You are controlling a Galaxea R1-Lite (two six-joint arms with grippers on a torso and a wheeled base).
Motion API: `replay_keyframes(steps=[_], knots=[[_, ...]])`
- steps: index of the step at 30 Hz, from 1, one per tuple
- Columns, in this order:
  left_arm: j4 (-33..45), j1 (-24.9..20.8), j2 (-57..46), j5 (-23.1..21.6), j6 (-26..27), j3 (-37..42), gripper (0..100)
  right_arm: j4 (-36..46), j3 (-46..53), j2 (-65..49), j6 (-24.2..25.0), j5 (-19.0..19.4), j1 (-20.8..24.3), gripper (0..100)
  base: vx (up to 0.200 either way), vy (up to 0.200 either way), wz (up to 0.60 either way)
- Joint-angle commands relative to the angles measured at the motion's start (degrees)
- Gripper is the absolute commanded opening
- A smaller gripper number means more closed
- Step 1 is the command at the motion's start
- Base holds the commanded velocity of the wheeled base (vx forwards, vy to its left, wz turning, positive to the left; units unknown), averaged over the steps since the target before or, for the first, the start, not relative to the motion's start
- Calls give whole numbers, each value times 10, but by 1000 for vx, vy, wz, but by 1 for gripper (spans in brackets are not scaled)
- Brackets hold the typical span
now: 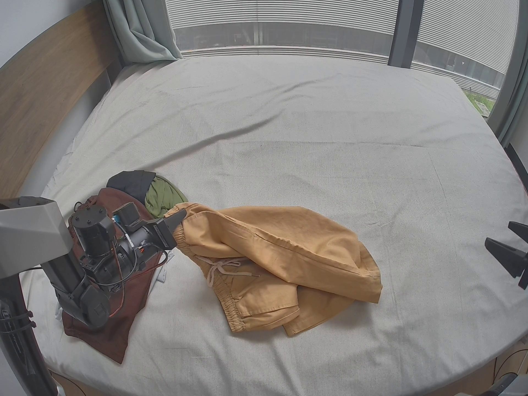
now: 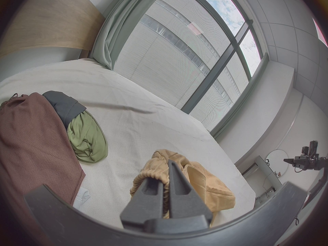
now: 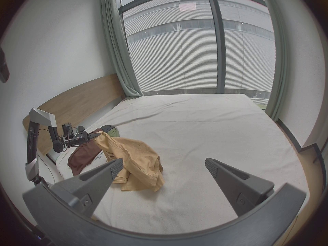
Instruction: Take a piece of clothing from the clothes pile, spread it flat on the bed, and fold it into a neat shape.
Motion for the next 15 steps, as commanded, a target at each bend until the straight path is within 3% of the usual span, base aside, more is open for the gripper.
replay_keyframes(steps=[1, 7, 11, 15], knots=[[-1, -3, 0, 0, 0, 1, 0, -2, -25, 65, 2, 22, 1, 100, 0, 0, 0], [-1, -6, -1, 1, 0, 4, 0, -7, -29, 69, 31, 53, 3, 100, 0, 0, 0], [-1, -6, 1, 1, 0, 4, 0, -60, -29, 92, 76, 70, 9, 100, 0, 0, 0], [-1, -2, 0, 1, 0, 2, 0, -80, -25, 121, 90, 74, 11, 100, 0, 0, 0]])
